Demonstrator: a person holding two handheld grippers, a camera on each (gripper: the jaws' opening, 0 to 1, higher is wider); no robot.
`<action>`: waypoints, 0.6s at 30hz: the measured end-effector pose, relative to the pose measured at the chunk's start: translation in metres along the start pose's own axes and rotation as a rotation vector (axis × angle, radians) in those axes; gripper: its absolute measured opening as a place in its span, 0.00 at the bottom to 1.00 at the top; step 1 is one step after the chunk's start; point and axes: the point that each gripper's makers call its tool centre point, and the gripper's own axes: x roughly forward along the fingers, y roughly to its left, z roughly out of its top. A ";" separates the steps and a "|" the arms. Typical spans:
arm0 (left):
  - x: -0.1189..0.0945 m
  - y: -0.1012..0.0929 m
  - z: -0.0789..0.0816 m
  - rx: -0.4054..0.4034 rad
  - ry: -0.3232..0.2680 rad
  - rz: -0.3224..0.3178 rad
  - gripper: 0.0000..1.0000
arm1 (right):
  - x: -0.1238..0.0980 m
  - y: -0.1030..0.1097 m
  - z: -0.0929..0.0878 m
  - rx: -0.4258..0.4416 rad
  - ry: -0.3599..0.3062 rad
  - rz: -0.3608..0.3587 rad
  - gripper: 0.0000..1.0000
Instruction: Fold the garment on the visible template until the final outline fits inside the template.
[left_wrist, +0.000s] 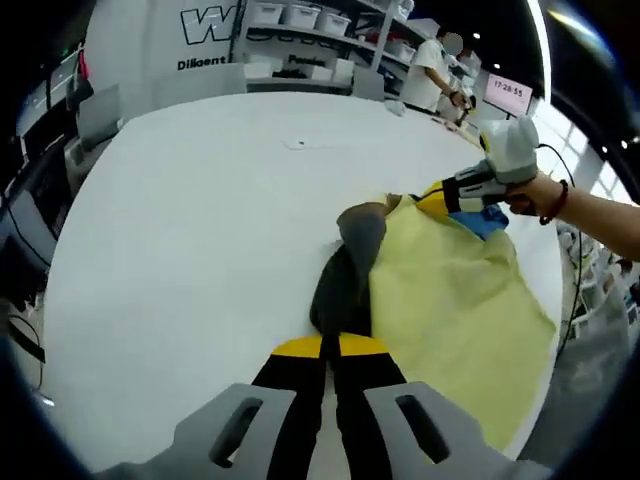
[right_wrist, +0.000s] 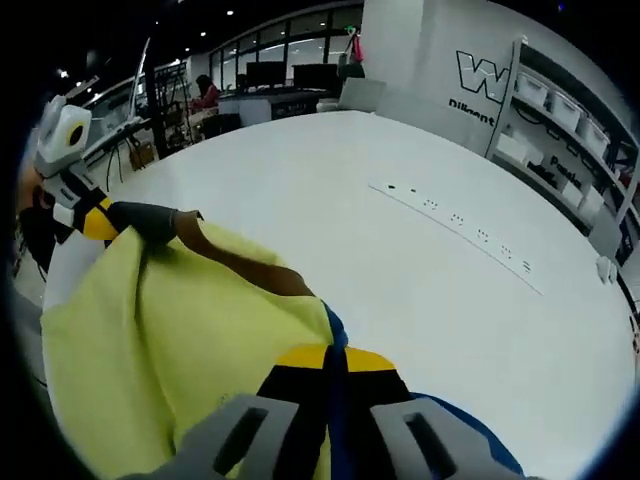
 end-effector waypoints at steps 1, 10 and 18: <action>-0.001 0.000 0.000 0.004 0.001 0.000 0.01 | 0.000 0.000 0.001 -0.004 0.001 0.001 0.00; -0.020 0.019 0.031 0.188 -0.086 0.084 0.18 | 0.000 -0.011 0.005 -0.123 0.046 -0.086 0.00; -0.017 0.027 0.019 -0.042 -0.086 0.099 0.22 | 0.001 -0.012 0.005 -0.112 0.041 -0.099 0.00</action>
